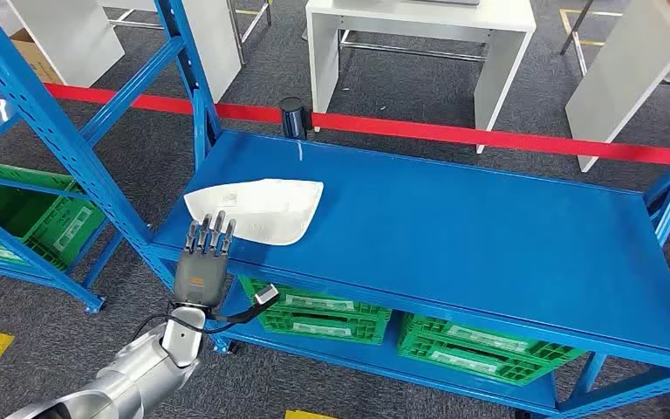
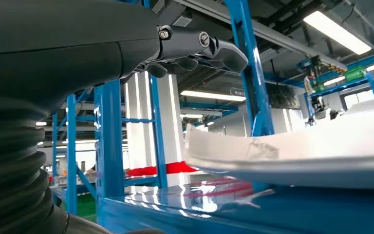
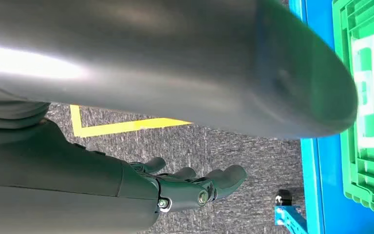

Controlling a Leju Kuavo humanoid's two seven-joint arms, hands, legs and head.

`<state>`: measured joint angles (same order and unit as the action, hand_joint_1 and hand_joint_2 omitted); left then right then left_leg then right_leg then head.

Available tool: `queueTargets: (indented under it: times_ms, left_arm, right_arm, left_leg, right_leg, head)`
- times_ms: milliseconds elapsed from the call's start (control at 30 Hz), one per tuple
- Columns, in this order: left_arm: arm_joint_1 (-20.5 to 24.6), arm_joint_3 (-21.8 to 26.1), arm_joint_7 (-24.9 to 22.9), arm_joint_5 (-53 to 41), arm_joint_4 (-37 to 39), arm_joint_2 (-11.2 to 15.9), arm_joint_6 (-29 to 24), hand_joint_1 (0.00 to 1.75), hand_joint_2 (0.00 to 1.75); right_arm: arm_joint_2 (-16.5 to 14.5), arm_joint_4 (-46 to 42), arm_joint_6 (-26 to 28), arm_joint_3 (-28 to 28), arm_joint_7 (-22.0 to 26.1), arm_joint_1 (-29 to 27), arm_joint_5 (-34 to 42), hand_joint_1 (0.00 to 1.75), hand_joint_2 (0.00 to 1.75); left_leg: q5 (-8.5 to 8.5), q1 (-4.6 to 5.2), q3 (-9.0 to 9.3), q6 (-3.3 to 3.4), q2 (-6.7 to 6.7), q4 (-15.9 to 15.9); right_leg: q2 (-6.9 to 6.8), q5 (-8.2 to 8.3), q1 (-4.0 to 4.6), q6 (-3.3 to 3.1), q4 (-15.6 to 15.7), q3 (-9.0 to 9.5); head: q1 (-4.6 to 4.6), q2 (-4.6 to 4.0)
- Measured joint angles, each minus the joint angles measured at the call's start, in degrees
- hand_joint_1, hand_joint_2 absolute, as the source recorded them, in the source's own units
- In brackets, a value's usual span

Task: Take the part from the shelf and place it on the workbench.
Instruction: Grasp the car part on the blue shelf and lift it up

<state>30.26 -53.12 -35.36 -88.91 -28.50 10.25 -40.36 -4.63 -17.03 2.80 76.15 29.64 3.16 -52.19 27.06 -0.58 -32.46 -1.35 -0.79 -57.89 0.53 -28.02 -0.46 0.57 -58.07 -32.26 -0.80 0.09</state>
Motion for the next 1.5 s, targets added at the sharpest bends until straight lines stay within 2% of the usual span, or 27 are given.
queueTargets:
  times_ms: [100, 233, 467, 767, 933, 1033, 1067, 1133, 1200, 1233, 1267, 1300, 1367, 1433, 1500]
  left_arm:
    - [0.1, 0.1, 0.0, 0.0, 0.5, 0.0, 0.0, 0.00, 1.75]
    - [0.1, 1.7, 0.2, -0.5, 2.1, -0.2, 0.0, 0.00, 0.00]
    - [-2.0, 9.0, 1.0, -0.8, -1.2, 0.5, 0.0, 0.00, 0.00]
    - [-2.2, 9.9, 0.9, -0.9, -4.3, 1.9, 0.0, 0.00, 0.00]
    - [-1.9, 9.8, 0.6, -0.9, -4.3, 2.1, 0.0, 0.00, 0.00]
    - [-1.9, 9.7, 0.6, -1.0, -4.3, 2.1, 0.0, 0.00, 0.00]
    - [-1.9, 9.7, 0.6, -1.0, -4.3, 2.1, 0.0, 0.00, 0.00]
    - [-1.7, 9.6, 0.5, -1.0, -4.2, 2.1, 0.0, 0.00, 0.00]
    - [-1.4, 9.3, 0.3, -1.0, -3.8, 2.1, 0.0, 0.00, 0.00]
    - [-1.4, 9.1, 0.3, -1.0, -3.5, 2.0, 0.0, 0.00, 0.00]
    - [-1.4, 8.8, 0.2, -1.0, -3.2, 2.0, 0.0, 0.00, 0.00]
    - [-1.4, 8.5, 0.1, -1.0, -2.9, 2.0, 0.0, 0.00, 0.00]
    - [-1.3, 7.9, 0.0, -1.0, -2.4, 1.8, 0.0, 0.00, 0.00]
    - [-1.0, 7.4, 0.0, -1.0, -1.8, 1.7, 0.0, 0.00, 0.00]
    - [-0.7, 7.0, 0.0, -1.0, -1.2, 1.8, 0.0, 0.00, 0.00]
  right_arm:
    - [-0.1, 0.0, 0.0, 0.0, 0.0, 0.0, 0.0, 0.00, 0.00]
    - [-0.3, 0.0, 0.0, 0.0, -0.1, 0.0, -0.4, 0.00, 0.00]
    - [-1.5, 0.2, 0.0, 0.0, -1.9, 0.0, -2.4, 0.00, 0.00]
    - [-1.7, 1.3, 0.0, -0.6, -2.1, 0.7, -4.4, 0.00, 0.00]
    - [-1.9, 1.9, 0.0, -0.6, -2.2, 1.0, -4.4, 0.00, 0.00]
    - [-2.0, 2.1, 0.0, -0.6, -2.9, 0.9, -4.3, 0.00, 0.00]
    - [-2.0, 2.1, 0.0, -0.6, -3.1, 0.9, -4.2, 0.00, 0.00]
    - [-2.0, 2.2, -0.1, -0.6, -3.3, 1.0, -4.2, 0.00, 0.00]
    - [-2.0, 2.3, -0.2, -0.6, -3.7, 1.0, -4.2, 0.00, 0.00]
    - [-2.0, 2.4, -0.3, -0.6, -3.9, 0.9, -4.2, 0.00, 0.00]
    - [-2.0, 2.4, -0.3, -0.6, -4.0, 0.9, -4.2, 0.00, 0.00]
    - [-2.0, 2.5, -0.3, -0.6, -4.0, 0.8, -4.3, 0.00, 0.00]
    - [-2.0, 2.5, -0.3, -0.6, -4.0, 0.8, -4.4, 0.00, 0.00]
    - [-2.3, 2.7, -0.3, -0.6, -4.0, 0.9, -4.5, 0.00, 0.00]
    - [-2.5, 2.9, -0.3, -0.6, -3.9, 0.8, -4.6, 0.00, 0.00]
  left_leg:
    - [0.00, 0.00, 0.00, 0.00, 0.00, 0.0]
    - [0.00, 0.00, 0.00, 0.00, 0.00, 0.0]
    - [0.02, -0.01, 0.00, -0.03, -0.01, 0.0]
    - [0.13, 0.11, -0.02, 0.11, -0.01, -0.1]
    - [0.40, 0.45, -0.03, 0.57, -0.02, -0.3]
    - [0.72, 0.44, 0.14, 1.53, 0.00, 0.3]
    - [0.76, 0.32, 0.52, 1.91, 0.08, 0.5]
    - [0.68, 0.15, 1.36, 2.29, 0.25, 0.7]
    - [0.73, 0.17, 1.50, 2.31, 0.31, 0.6]
    - [0.82, 0.16, 1.50, 2.22, 0.28, 0.6]
    - [0.95, 0.13, 1.53, 2.06, 0.23, 0.5]
    - [1.15, 0.05, 1.62, 1.83, 0.18, 0.4]
    - [1.74, -0.20, 1.89, 1.15, 0.12, 0.0]
    - [2.32, -0.27, 1.82, 0.30, 0.15, -0.5]
    - [2.68, -0.18, 1.72, -0.45, 0.16, -0.9]
  right_leg:
    - [0.00, 0.00, 0.00, 0.00, 0.0, 0.00]
    - [0.01, 0.00, 0.00, 0.00, 0.0, 0.00]
    - [0.00, -0.03, 0.02, -0.04, 0.0, 0.01]
    - [-0.01, -0.02, -0.25, 0.07, 0.1, 0.04]
    - [-0.01, -0.08, -0.65, 0.54, 0.2, 0.12]
    - [-0.02, 0.34, -0.78, 1.20, -0.7, 0.07]
    - [-0.05, 0.14, -0.79, 1.30, -1.7, -0.26]
    - [-0.14, -2.10, -0.79, 1.34, -5.9, -2.56]
    - [-0.18, -5.30, -0.76, 1.53, -12.7, -6.51]
    - [-0.19, -6.10, -0.78, 1.70, -15.2, -8.18]
    - [-0.19, -5.82, -0.84, 1.86, -15.9, -8.98]
    - [-0.20, -4.40, -0.93, 1.95, -14.5, -8.73]
    - [-0.20, -0.22, -1.11, 1.90, -7.6, -6.00]
    - [-0.26, 1.00, -0.92, 1.19, -2.7, -4.10]
    - [-0.33, 0.58, -0.71, 0.14, -2.3, -4.01]
  head:
    - [-0.01, 0.00]
    - [-0.01, 0.00]
    - [-0.01, 0.00]
    - [-0.01, 0.00]
    - [-0.01, 0.00]
    - [-0.01, 0.00]
    - [0.06, 0.00]
    - [0.35, 0.00]
    - [0.61, 0.00]
    - [0.64, 0.00]
    - [0.66, 0.00]
    - [0.67, 0.00]
    - [0.68, 0.00]
    - [0.78, 0.00]
    - [0.75, 0.00]
